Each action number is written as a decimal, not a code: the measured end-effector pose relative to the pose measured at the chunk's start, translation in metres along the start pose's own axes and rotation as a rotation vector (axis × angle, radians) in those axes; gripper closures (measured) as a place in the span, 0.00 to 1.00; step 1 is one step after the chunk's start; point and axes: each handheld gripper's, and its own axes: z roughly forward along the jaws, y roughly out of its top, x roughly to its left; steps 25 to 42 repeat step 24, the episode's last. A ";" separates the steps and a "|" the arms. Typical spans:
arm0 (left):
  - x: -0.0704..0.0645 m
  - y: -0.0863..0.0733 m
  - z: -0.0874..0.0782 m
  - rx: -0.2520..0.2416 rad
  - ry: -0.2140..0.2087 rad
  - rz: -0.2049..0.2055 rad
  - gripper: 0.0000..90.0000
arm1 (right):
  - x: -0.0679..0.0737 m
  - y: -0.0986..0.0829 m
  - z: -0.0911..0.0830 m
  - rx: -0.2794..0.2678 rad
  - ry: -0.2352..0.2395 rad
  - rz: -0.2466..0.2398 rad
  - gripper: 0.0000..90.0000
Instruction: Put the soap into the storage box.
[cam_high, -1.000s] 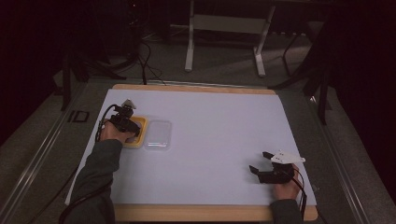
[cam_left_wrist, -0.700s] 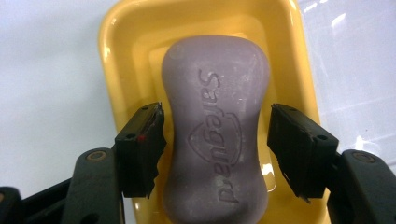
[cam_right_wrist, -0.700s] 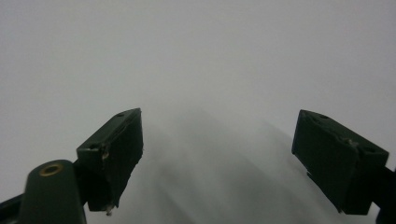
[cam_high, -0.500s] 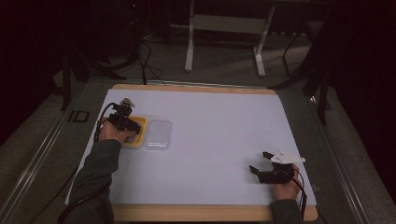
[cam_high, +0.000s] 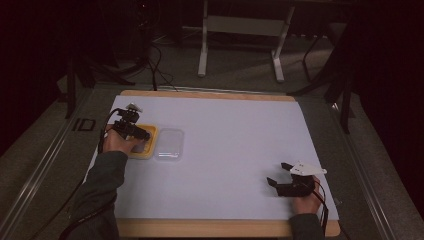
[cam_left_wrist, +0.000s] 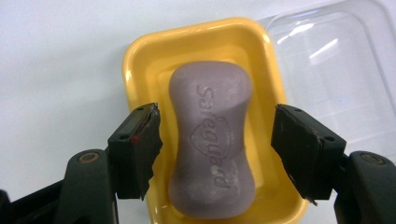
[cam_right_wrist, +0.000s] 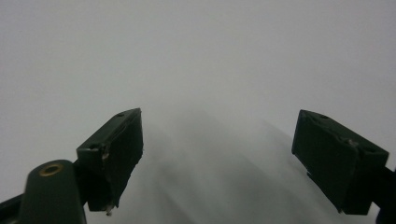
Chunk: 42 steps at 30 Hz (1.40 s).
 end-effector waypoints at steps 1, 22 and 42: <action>0.000 0.000 -0.001 -0.001 -0.001 0.001 0.37 | 0.000 0.000 0.000 0.000 0.000 0.000 0.18; -0.033 -0.009 -0.029 -0.155 -0.076 0.189 0.37 | 0.000 0.000 0.000 0.003 0.004 0.005 0.18; -0.040 -0.012 -0.033 -0.185 -0.095 0.221 0.37 | -0.001 0.000 0.000 0.000 0.004 0.010 0.18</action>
